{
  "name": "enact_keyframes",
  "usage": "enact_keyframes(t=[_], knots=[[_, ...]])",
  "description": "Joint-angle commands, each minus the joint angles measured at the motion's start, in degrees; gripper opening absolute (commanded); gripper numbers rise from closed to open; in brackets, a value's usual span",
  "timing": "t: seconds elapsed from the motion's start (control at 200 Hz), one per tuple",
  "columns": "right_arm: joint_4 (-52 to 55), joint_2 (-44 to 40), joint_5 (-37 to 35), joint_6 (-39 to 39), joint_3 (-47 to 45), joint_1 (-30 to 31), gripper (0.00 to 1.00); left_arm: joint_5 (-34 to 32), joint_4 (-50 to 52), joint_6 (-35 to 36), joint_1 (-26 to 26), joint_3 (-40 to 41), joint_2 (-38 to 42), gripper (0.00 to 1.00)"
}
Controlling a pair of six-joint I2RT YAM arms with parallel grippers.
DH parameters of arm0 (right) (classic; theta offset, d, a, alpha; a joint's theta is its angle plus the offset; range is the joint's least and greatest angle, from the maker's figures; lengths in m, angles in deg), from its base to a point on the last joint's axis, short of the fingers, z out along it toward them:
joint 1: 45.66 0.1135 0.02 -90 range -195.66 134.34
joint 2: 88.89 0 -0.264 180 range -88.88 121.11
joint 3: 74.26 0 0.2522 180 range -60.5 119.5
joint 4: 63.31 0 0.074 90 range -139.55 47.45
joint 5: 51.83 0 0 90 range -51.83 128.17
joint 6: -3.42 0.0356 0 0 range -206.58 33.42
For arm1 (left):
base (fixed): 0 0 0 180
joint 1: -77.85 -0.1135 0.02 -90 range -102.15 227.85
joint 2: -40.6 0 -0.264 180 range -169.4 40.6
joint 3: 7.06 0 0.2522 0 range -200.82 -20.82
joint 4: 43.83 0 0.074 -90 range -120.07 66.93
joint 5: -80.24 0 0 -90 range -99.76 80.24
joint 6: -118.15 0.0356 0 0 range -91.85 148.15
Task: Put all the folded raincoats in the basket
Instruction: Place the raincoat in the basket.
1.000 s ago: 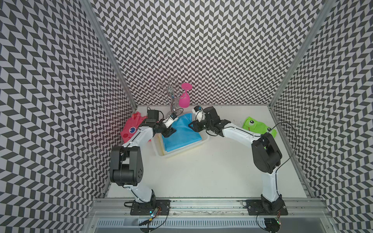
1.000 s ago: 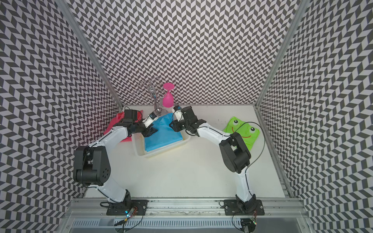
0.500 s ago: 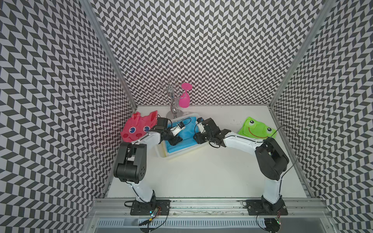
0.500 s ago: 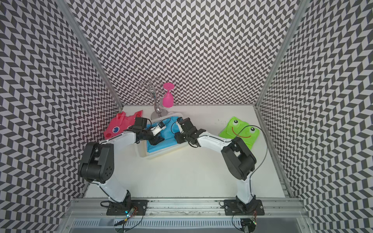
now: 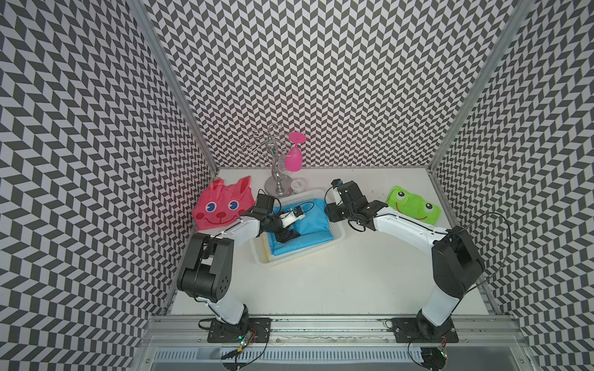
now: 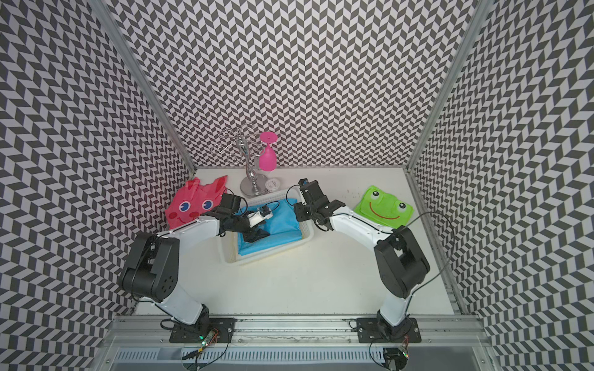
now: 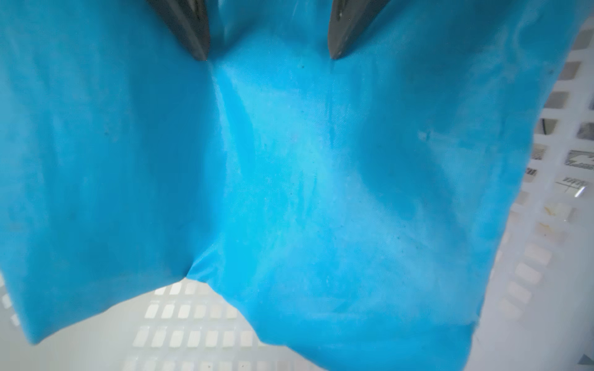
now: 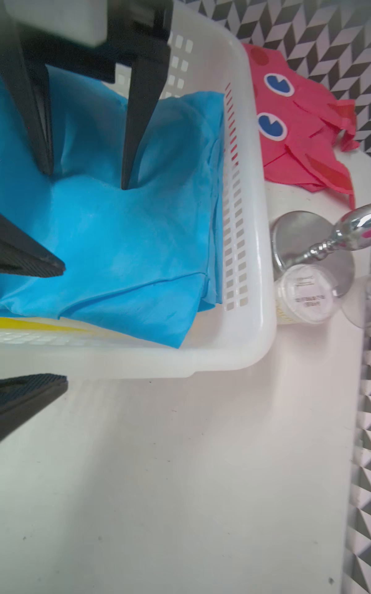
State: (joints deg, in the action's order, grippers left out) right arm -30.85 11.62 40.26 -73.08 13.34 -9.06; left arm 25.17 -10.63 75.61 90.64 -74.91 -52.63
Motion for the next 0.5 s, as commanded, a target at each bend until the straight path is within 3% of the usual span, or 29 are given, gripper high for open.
enact_keyframes(t=[0.0, 0.135, 0.275, 0.496], knots=[[1.02, -2.39, 6.18, -2.32, -0.03, 0.23, 0.54, 2.45, 2.71, -2.88, -2.83, -1.28, 4.89, 0.62], [6.73, -1.67, 3.89, -2.83, 1.85, 0.32, 0.55, 0.42, -1.58, -8.73, -6.36, 0.43, 11.13, 0.62], [13.34, 0.24, 11.88, -4.6, 3.86, 2.0, 0.5, -1.56, -6.32, -11.59, -6.92, 4.3, 15.76, 0.62], [18.85, 5.08, 17.66, -6.47, 7.52, 6.33, 0.35, -8.71, -11.66, -14.85, -7.2, 6.88, 13.06, 0.63]])
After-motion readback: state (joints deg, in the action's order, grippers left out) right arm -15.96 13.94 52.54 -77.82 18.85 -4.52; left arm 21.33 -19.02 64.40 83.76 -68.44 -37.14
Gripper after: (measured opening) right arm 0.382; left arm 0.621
